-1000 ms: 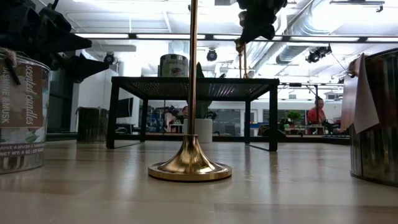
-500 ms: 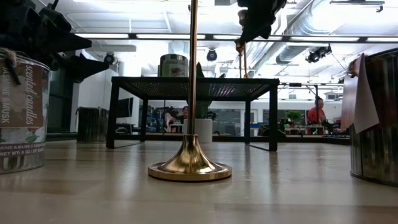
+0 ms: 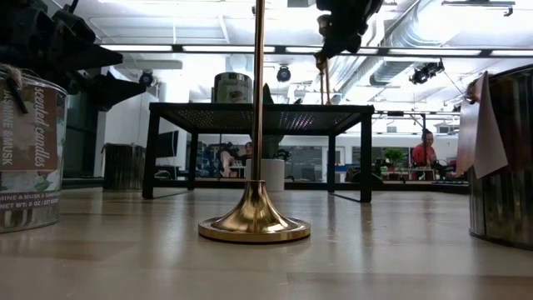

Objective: Pick & Place candle stick holders
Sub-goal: Align the gold candle holder on the shelf with the other gold candle holder, then align the gold candle holder on the shelf with the other gold candle holders

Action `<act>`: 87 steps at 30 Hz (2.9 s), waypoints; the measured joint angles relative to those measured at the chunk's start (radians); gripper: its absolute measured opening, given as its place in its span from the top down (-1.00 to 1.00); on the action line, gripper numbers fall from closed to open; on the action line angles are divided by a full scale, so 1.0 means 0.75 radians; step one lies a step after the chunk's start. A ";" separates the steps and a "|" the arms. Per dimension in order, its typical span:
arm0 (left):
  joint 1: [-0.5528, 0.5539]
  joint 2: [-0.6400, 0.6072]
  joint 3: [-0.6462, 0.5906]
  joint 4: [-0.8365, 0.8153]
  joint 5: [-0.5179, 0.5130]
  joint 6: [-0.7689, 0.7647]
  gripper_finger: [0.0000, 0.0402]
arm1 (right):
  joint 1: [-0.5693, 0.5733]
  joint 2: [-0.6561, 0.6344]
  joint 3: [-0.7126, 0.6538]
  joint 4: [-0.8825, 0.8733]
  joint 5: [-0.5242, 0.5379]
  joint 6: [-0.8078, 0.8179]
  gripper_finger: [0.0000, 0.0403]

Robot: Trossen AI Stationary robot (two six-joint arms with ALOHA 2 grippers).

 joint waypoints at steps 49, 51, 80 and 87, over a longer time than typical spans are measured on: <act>0.000 0.000 0.001 0.000 0.000 0.000 -0.95 | -0.001 0.031 0.001 -0.005 0.027 0.022 0.57; 0.000 0.000 0.001 0.000 0.000 0.000 -0.95 | -0.001 0.025 0.001 -0.007 0.031 0.034 0.51; 0.000 0.000 0.000 0.000 0.000 0.000 -0.95 | 0.185 -0.140 0.001 -0.418 0.169 0.213 0.20; 0.000 0.000 0.000 0.000 0.000 0.000 -0.95 | 0.325 -0.296 -0.134 -0.448 0.203 0.360 0.20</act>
